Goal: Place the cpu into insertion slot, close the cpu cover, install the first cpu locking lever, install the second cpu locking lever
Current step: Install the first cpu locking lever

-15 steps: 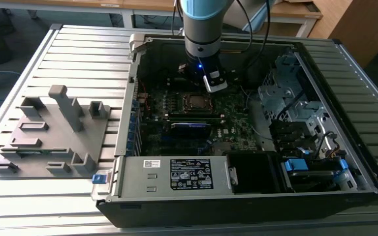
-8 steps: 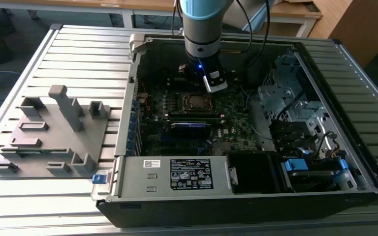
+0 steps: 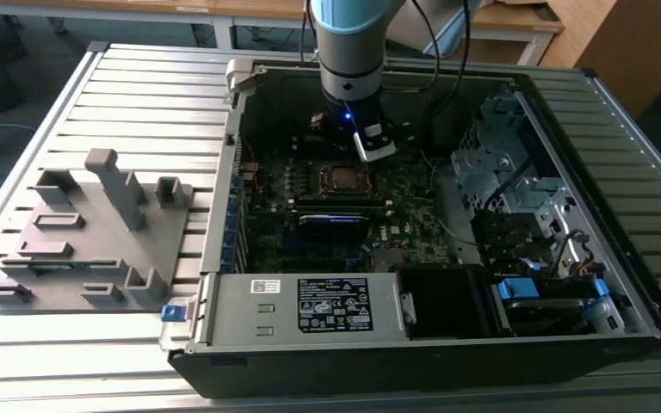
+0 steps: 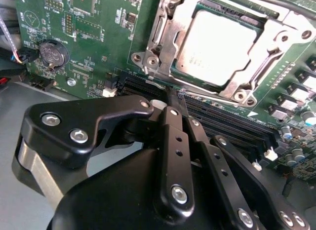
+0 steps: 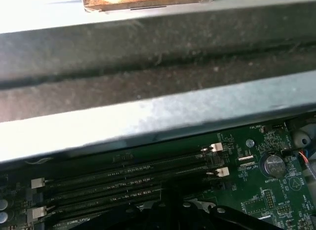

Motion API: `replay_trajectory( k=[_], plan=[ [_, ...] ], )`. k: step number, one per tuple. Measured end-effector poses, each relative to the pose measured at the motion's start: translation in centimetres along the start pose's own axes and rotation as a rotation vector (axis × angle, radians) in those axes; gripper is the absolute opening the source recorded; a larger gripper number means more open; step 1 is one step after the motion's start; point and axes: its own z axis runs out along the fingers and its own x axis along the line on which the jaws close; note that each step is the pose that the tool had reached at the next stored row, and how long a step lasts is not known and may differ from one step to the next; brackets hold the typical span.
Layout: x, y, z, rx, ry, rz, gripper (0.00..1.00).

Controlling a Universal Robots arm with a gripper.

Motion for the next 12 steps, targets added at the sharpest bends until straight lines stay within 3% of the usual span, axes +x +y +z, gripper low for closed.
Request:
replay_trajectory(
  k=[3,12],
  plan=[
    [0.10,-0.01,-0.01,0.0013,-0.0050,-0.001,0.10],
    [0.14,0.03,0.00,0.0015,-0.0065,-0.002,0.10]
  ],
)
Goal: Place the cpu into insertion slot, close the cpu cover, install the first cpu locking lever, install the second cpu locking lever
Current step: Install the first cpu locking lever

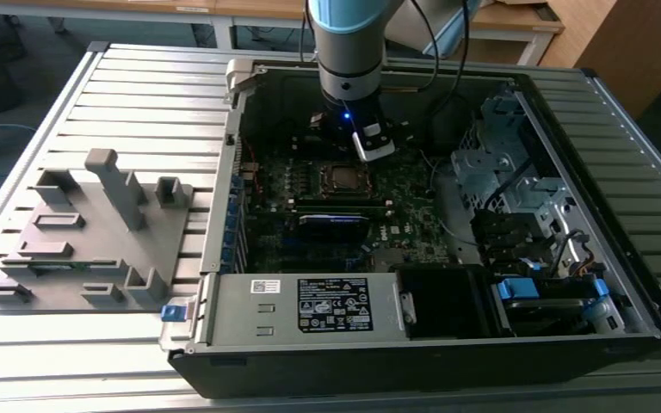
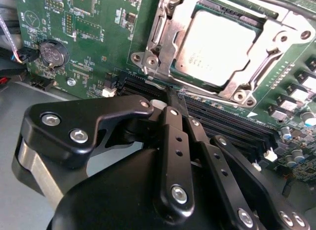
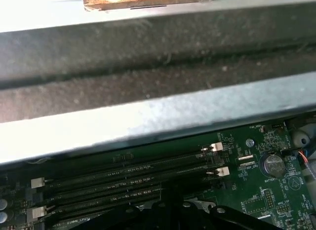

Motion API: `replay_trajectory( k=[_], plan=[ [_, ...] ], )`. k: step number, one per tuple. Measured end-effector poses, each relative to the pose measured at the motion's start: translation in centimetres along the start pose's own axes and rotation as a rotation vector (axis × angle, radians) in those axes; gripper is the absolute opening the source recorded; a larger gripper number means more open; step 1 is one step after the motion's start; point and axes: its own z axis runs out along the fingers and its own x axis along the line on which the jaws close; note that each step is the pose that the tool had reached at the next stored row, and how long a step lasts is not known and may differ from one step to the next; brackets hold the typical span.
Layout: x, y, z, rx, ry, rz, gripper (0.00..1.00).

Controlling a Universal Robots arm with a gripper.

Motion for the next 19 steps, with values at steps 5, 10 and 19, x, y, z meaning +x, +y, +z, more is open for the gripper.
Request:
replay_trajectory(
  k=[5,10,19],
  plan=[
    [0.02,0.08,0.02,-0.0001,0.0000,0.000,0.10],
    [0.03,0.08,0.07,0.0037,-0.0012,-0.001,0.10],
    [-0.06,0.09,0.08,0.0137,-0.0030,-0.002,0.10]
  ],
)
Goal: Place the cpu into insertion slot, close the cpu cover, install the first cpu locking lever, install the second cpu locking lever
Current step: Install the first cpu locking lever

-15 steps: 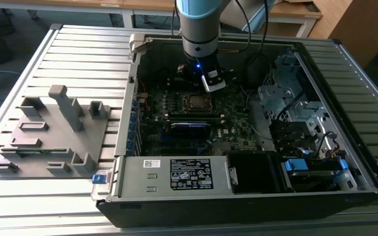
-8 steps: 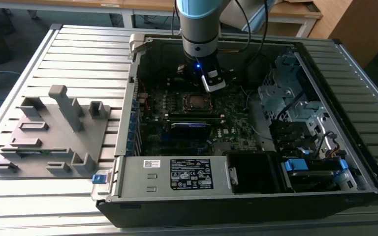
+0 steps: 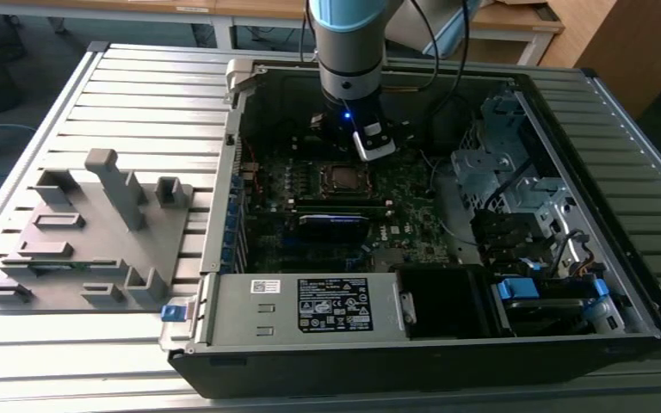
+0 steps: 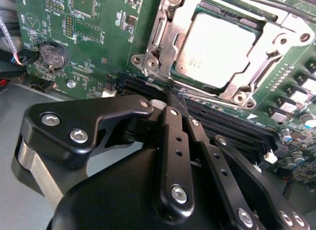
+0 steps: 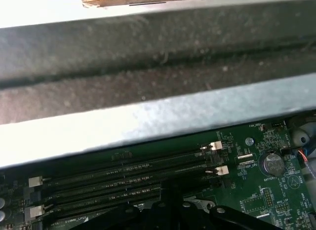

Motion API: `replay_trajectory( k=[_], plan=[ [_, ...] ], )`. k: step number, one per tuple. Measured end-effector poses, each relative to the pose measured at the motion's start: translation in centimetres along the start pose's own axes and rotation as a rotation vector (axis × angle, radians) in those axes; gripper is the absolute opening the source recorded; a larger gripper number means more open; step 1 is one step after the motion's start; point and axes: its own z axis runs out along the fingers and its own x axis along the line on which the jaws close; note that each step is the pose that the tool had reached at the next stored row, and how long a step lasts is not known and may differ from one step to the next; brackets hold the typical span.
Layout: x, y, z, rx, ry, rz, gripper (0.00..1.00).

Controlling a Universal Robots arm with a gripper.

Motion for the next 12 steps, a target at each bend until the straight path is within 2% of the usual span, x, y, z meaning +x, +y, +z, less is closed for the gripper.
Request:
replay_trajectory(
  k=[12],
  plan=[
    [0.01,0.19,-0.32,-0.0001,-0.0012,0.000,0.10]
  ],
)
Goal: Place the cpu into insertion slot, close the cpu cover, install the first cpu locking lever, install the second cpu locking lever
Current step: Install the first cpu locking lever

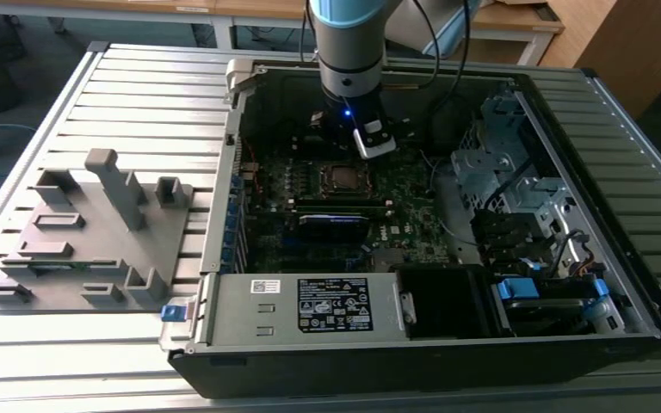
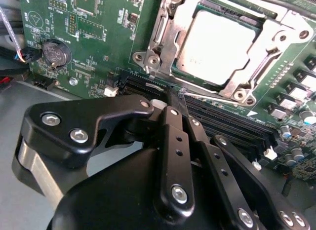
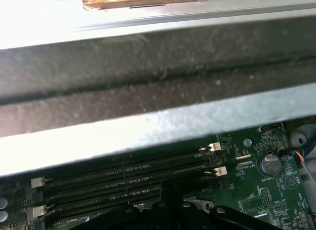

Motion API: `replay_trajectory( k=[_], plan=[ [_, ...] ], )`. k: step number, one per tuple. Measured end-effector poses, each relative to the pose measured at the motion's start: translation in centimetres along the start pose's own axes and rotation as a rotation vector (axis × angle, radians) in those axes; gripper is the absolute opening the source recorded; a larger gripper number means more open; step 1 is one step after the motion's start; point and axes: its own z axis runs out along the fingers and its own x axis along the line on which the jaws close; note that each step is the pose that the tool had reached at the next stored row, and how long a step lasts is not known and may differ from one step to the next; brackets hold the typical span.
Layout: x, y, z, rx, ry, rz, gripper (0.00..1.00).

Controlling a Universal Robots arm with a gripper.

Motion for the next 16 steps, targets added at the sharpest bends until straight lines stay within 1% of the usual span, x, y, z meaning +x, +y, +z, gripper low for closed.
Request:
replay_trajectory(
  k=[8,10,13,14,16],
  plan=[
    [0.14,0.14,0.03,-0.0016,-0.0070,-0.001,0.10],
    [0.18,0.14,0.02,-0.0028,-0.0125,-0.002,0.10],
    [0.32,0.10,0.03,-0.0057,-0.0249,-0.005,0.10],
    [0.35,0.10,0.04,-0.0062,-0.0272,-0.005,0.10],
    [0.37,0.10,0.04,-0.0064,-0.0282,-0.006,0.10]
  ],
)
